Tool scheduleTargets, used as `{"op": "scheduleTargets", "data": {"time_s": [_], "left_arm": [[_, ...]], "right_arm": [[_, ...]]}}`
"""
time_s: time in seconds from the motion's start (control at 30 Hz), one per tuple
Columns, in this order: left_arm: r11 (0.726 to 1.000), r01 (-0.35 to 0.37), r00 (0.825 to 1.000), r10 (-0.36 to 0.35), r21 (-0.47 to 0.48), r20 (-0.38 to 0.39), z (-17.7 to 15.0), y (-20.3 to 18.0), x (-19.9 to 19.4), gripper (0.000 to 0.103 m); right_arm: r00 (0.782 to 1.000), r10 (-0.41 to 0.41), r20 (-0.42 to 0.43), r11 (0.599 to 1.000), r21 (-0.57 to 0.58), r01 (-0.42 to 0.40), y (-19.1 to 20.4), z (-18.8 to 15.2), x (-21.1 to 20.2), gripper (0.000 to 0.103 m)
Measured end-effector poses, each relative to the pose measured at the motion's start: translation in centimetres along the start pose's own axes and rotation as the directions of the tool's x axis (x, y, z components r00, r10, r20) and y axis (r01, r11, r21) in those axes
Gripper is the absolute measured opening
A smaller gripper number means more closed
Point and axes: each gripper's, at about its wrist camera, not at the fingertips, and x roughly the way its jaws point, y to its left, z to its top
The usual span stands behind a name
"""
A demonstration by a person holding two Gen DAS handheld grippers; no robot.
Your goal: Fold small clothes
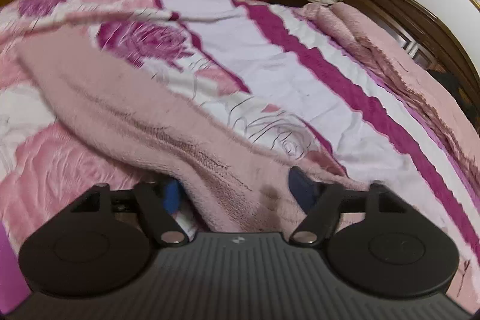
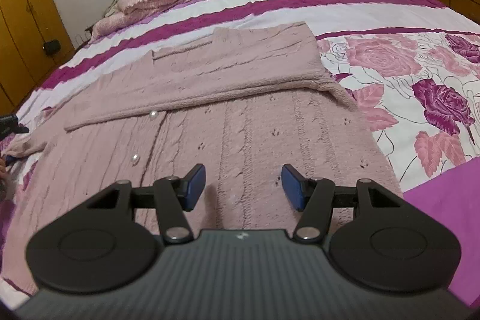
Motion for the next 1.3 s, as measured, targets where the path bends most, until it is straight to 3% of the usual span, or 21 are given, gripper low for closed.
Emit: {"op": "scheduleTargets", "data": {"time_s": [0.07, 0.13, 0.27, 0.4, 0.63, 0.93, 1.13, 1.3], "left_arm": [[0.999, -0.013, 1.000, 0.013, 0.037, 0.003, 0.3, -0.2, 0.0, 0.018], [0.999, 0.031, 0.999, -0.032, 0.021, 0.025, 0.5, 0.1, -0.8, 0.015], [0.990, 0.089, 0.989, -0.100, 0.106, 0.109, 1.0, -1.2, -3.9, 0.014], [0.970, 0.185, 0.962, -0.211, 0.156, 0.174, 1.7, -3.0, -7.2, 0.013], [0.929, 0.298, 0.917, -0.343, 0.222, 0.204, 2.1, -7.3, -11.1, 0.013], [0.895, 0.351, 0.898, -0.405, 0.275, 0.172, -1.0, -14.4, -13.9, 0.013], [0.839, 0.392, 0.883, -0.458, 0.378, 0.100, -5.9, -20.1, -14.7, 0.013], [0.790, 0.417, 0.884, -0.468, 0.450, 0.003, -10.5, -23.8, -13.7, 0.013]], "right_arm": [[1.000, 0.005, 0.005, 1.000, 0.008, -0.005, -0.2, 0.0, -0.1, 0.058], [1.000, 0.008, 0.011, 1.000, 0.014, -0.008, -0.3, 0.1, -0.2, 0.058], [0.999, 0.014, 0.036, 1.000, 0.023, -0.015, -0.3, 0.3, -0.7, 0.058], [0.998, 0.029, 0.061, 0.999, 0.024, -0.031, -0.4, 0.4, -1.1, 0.058], [0.995, 0.044, 0.085, 0.998, 0.038, -0.047, -0.5, 0.7, -1.6, 0.058], [0.994, 0.046, 0.100, 0.995, 0.078, -0.054, -1.6, 0.6, -2.0, 0.058], [0.993, 0.048, 0.107, 0.993, 0.104, -0.059, -2.8, 0.5, -2.2, 0.058], [0.993, 0.049, 0.112, 0.990, 0.123, -0.062, -3.8, 0.5, -2.2, 0.058]]}}
